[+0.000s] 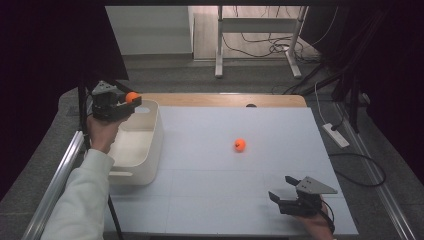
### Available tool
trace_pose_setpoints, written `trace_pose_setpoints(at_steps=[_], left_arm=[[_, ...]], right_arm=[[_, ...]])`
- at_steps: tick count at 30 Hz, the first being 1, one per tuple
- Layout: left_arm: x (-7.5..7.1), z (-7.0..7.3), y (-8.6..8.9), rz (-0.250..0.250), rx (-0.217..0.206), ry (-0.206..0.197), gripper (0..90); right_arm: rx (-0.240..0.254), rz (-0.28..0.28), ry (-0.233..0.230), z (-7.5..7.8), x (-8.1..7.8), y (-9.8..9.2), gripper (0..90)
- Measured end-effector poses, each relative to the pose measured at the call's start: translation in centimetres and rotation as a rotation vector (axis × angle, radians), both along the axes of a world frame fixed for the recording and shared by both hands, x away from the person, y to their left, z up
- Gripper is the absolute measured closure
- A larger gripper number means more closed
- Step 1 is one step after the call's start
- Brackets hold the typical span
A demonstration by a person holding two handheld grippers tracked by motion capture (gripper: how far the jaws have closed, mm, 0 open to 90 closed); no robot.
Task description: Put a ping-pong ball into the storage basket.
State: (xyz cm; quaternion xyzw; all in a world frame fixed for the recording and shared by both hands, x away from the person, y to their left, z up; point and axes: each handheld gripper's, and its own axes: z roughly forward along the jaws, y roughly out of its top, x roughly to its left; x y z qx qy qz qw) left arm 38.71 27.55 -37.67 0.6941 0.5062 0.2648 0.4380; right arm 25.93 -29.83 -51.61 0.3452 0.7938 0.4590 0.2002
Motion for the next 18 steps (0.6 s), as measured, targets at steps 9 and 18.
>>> trace_pose_setpoints(at_steps=[9,18], left_arm=[[0.8,-0.7,-0.2,-0.006,0.026,0.053,50.8],[2.2,-2.1,0.4,-0.012,0.017,0.161,50.7]], right_arm=[[0.000,-0.002,0.000,0.0,0.0,0.0,14.9],[0.004,-0.004,0.002,0.0,0.1,-0.1,14.9]])
